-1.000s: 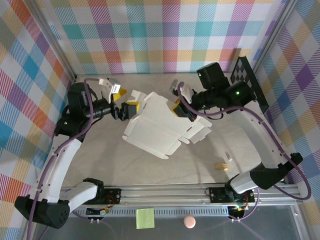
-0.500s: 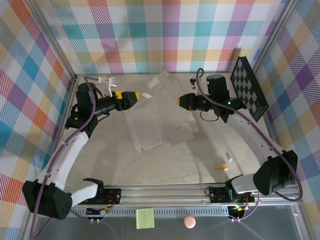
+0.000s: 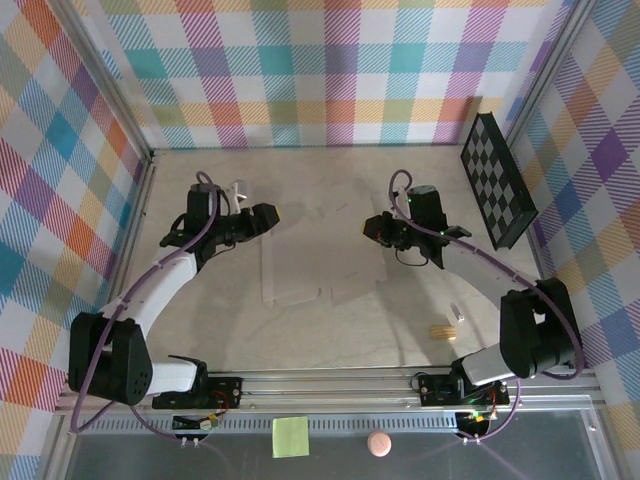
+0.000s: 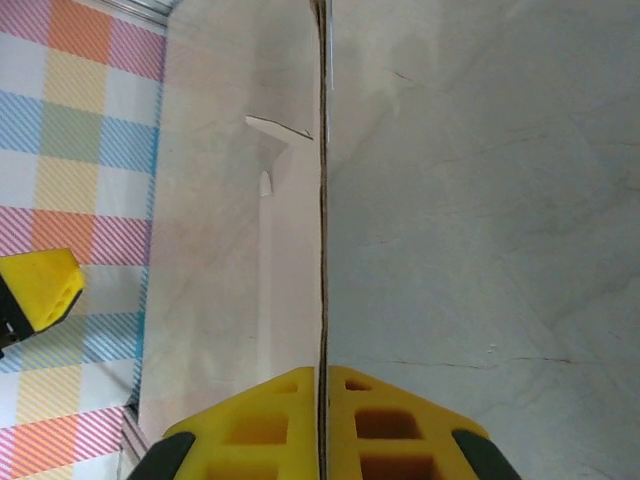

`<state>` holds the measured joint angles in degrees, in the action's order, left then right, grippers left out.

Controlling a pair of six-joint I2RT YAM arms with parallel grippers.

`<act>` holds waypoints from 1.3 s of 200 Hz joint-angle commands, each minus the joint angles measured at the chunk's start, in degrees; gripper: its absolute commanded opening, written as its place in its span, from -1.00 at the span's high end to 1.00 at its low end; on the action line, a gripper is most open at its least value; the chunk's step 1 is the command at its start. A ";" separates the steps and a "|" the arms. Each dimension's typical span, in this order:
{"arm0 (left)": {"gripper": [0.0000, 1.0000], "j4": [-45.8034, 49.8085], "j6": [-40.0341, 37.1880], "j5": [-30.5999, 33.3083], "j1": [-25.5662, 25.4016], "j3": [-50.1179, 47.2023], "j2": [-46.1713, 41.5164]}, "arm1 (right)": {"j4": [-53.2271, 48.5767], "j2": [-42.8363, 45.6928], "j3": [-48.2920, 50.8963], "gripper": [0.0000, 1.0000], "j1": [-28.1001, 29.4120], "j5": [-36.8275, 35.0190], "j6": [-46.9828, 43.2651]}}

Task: Fold the paper box

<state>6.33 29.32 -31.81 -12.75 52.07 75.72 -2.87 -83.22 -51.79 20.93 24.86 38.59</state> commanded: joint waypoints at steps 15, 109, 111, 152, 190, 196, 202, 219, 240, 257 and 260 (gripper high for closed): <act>-0.04 -0.11 -1.13 0.79 -3.64 -2.30 4.17 | -7.89 -2.27 -3.43 1.00 -0.10 -3.90 -8.38; 0.44 -7.23 1.93 -0.97 -10.47 -8.91 14.41 | -32.29 -10.07 -19.82 1.00 9.03 -24.42 -24.10; 0.44 -7.45 1.96 -0.97 -10.57 -9.05 14.62 | -32.57 -10.24 -20.06 1.00 9.28 -24.84 -24.33; 0.54 -9.43 2.61 -1.42 -12.16 -10.94 18.46 | -37.12 -14.10 -25.22 1.00 14.05 -30.89 -27.28; 0.57 -11.98 3.60 -2.28 -13.16 -12.26 20.97 | -38.10 -16.99 -27.70 1.00 17.39 -32.54 -29.04; 0.57 -12.20 3.68 -2.40 -13.26 -12.39 21.31 | -38.25 -17.45 -27.96 1.00 17.83 -32.55 -29.24; 0.58 -12.42 3.79 -2.53 -13.33 -12.47 21.67 | -38.45 -17.84 -28.27 1.00 18.31 -32.53 -29.36; 0.59 -13.32 4.15 -2.82 -13.39 -12.74 22.34 | -38.82 -19.01 -28.80 1.00 19.10 -32.29 -29.72; 0.59 -13.91 3.84 -3.50 -13.61 -12.70 22.93 | -38.84 -20.29 -28.89 1.00 19.73 -31.91 -30.19; 0.59 -12.76 2.75 -3.35 -13.66 -12.24 22.83 | -38.34 -20.74 -28.59 1.00 19.95 -31.39 -30.35; 0.59 -12.48 2.57 -3.20 -13.58 -12.19 22.63 | -38.19 -20.83 -28.55 1.00 20.02 -31.29 -30.33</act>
<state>-6.42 32.99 -34.39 -25.74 40.51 97.19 -36.47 -100.57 -81.19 40.12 -8.40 9.30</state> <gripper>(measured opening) 0.206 0.077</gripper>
